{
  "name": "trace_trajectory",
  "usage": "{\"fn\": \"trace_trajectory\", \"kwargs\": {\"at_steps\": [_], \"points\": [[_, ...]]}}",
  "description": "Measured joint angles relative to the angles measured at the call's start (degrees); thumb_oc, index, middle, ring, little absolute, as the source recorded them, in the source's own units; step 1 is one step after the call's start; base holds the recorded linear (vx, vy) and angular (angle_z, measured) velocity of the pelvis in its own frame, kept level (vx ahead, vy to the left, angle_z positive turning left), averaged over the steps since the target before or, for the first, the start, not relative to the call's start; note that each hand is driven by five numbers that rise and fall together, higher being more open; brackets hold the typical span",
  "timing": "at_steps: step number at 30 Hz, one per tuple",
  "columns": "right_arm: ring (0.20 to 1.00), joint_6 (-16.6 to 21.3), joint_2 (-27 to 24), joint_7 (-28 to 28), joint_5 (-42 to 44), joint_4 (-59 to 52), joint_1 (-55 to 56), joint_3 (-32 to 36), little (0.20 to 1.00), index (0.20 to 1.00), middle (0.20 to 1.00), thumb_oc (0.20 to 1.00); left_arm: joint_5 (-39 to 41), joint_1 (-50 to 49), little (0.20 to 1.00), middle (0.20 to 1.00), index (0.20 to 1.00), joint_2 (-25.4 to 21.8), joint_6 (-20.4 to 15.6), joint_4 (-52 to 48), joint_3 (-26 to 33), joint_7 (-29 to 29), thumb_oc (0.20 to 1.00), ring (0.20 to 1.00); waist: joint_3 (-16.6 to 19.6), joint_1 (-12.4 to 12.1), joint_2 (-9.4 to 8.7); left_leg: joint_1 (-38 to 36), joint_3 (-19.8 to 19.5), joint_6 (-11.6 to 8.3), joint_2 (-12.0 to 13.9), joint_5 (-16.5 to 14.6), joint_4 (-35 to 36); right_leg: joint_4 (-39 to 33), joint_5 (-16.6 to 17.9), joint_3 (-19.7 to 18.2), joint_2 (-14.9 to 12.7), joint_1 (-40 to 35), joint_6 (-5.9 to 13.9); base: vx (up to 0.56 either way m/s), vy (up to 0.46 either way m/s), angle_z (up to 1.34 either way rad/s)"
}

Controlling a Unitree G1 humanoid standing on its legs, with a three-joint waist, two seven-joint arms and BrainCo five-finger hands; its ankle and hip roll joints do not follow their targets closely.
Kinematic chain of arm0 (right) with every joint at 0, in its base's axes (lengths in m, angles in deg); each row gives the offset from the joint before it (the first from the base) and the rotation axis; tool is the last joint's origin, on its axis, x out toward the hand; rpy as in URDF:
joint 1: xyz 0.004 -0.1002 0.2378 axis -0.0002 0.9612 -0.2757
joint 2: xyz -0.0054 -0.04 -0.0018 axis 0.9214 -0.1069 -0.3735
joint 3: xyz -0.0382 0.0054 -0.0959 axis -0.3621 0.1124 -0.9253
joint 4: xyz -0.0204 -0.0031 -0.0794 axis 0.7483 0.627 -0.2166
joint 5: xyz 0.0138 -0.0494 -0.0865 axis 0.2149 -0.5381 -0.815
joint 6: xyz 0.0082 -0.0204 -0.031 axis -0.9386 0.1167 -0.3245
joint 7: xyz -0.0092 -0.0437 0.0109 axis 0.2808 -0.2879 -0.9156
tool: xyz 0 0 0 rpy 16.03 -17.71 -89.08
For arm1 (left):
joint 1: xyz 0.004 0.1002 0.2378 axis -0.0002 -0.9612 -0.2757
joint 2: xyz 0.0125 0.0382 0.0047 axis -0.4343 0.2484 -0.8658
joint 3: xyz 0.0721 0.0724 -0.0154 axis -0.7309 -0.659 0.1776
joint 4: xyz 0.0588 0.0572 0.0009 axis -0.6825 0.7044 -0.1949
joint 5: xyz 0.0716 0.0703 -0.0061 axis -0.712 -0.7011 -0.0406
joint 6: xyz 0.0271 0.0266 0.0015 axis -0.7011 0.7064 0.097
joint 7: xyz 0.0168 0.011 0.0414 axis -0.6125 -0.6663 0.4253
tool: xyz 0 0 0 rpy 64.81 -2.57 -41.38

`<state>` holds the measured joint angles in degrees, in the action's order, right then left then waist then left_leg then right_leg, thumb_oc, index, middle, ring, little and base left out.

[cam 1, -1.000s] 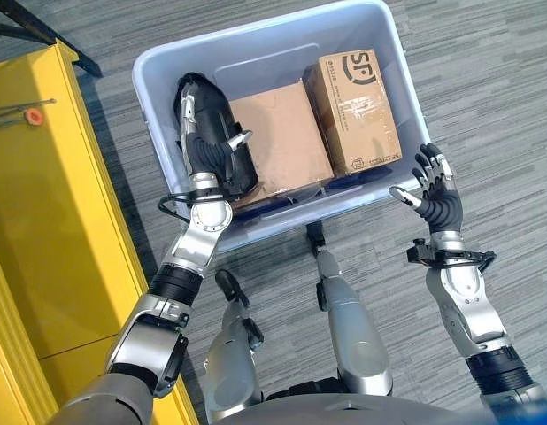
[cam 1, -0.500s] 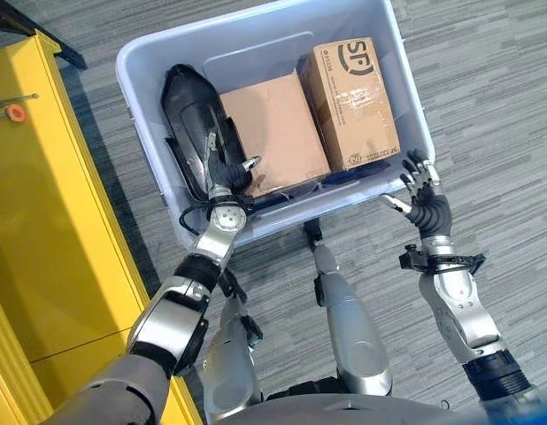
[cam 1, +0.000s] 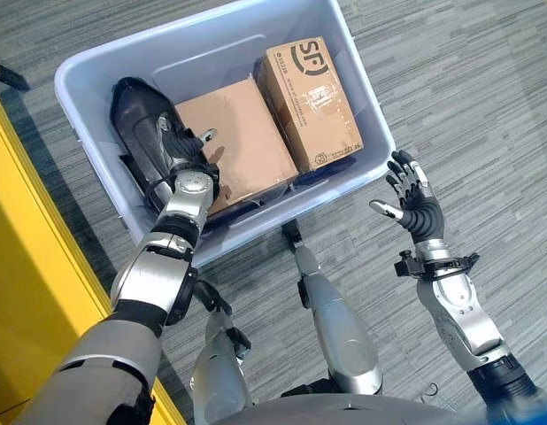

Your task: Move parts from the plastic box to the shelf.

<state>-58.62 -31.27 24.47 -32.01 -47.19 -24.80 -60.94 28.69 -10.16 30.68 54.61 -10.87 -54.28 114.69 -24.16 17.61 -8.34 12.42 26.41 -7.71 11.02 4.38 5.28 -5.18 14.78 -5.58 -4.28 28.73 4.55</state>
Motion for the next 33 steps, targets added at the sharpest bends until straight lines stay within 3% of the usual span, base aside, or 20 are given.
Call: {"fn": "trace_trajectory", "kwargs": {"at_steps": [2,8,10,19,23,28,31,33], "points": [[1.0,-0.02,0.03,-0.39,0.07,0.0,0.03,-0.01,1.0,1.0,1.0,1.0,-5.6,-1.63,1.0,1.0,1.0,0.54,1.02,-0.32,-5.77,-0.05,1.0,1.0,0.65,-0.34,0.31,0.01,-0.01,-0.01,-0.12,0.01,0.0,0.0,-0.01,-0.02,-0.11,0.01,0.01,0.0,0.0,0.0],[1.0,-0.02,0.02,-1.37,0.07,0.03,0.71,0.29,1.0,1.0,1.0,1.0,-18.27,-4.37,1.0,1.0,1.0,2.79,3.16,-1.84,-11.84,-2.54,1.0,1.0,1.97,-1.53,0.87,0.07,-0.19,-0.01,-0.63,0.01,0.01,-0.01,-0.08,0.01,-0.68,0.01,0.08,0.0,0.0,0.01],[1.0,-0.02,0.02,-1.29,0.06,0.04,0.84,0.31,1.0,1.0,1.0,1.0,-21.89,-5.44,1.0,1.0,1.0,2.5,4.46,-3.42,-16.28,-3.4,1.0,1.0,2.13,-1.67,1.2,0.09,-0.25,0.01,-0.9,0.01,0.01,-0.02,-0.09,0.02,-0.97,0.01,0.11,0.01,0.003,0.02],[1.0,-0.02,0.02,-1.29,-0.01,0.08,0.88,0.37,1.0,1.0,1.0,1.0,-35.31,-7.11,1.0,1.0,1.0,3.67,4.37,-7.07,-22.1,-7.85,1.0,1.0,2.01,-2.35,1.79,0.09,-0.28,0.12,-1.17,0.07,0.01,-0.02,0.02,0.01,-1.25,-0.01,0.25,0.0,0.0,0.0],[1.0,0.0,-0.01,-1.19,-0.14,0.33,0.98,1.24,1.0,1.0,1.0,1.0,-39.42,-8.81,1.0,1.0,1.0,-0.05,4.54,-13.5,-26.3,-10.31,1.0,1.0,1.56,-2.75,2.62,-0.03,-0.23,0.22,-1.31,0.14,0.02,-0.02,0.18,0.0,-1.35,-0.09,0.38,-0.04,-0.01,0.0],[1.0,0.06,-1.04,-0.94,-0.2,0.66,1.67,2.95,1.0,1.0,1.0,1.0,-40.56,-12.21,1.0,1.0,1.0,-4.16,2.67,-24.69,-26.58,-11.28,1.0,1.0,0.05,-3.86,4.93,-0.08,-0.46,0.37,-1.41,0.26,0.02,0.0,0.32,0.15,-1.87,-0.36,0.49,-0.02,-0.006,0.03],[1.0,0.06,-1.78,-0.93,-0.53,0.71,2.43,3.85,1.0,1.0,1.0,1.0,-40.12,-15.02,1.0,1.0,1.0,-6.02,1.17,-33.27,-23.47,-11.15,1.0,1.0,-0.59,-4.6,5.98,-0.19,-0.55,0.42,-1.42,0.3,0.03,-0.01,0.32,0.14,-1.98,-0.48,0.56,0.0,-0.001,0.01],[1.0,0.53,-1.86,-0.52,-0.54,0.74,2.87,5.98,1.0,1.0,1.0,1.0,-37.54,-18.7,1.0,1.0,1.0,-8.18,-2.02,-43.07,-18.4,-10.74,1.0,1.0,-1.26,-5.37,6.83,-0.25,-0.97,0.58,-1.46,0.42,0.03,-0.01,0.31,0.37,-2.05,-0.74,0.56,0.0,-0.002,0.05]]}}
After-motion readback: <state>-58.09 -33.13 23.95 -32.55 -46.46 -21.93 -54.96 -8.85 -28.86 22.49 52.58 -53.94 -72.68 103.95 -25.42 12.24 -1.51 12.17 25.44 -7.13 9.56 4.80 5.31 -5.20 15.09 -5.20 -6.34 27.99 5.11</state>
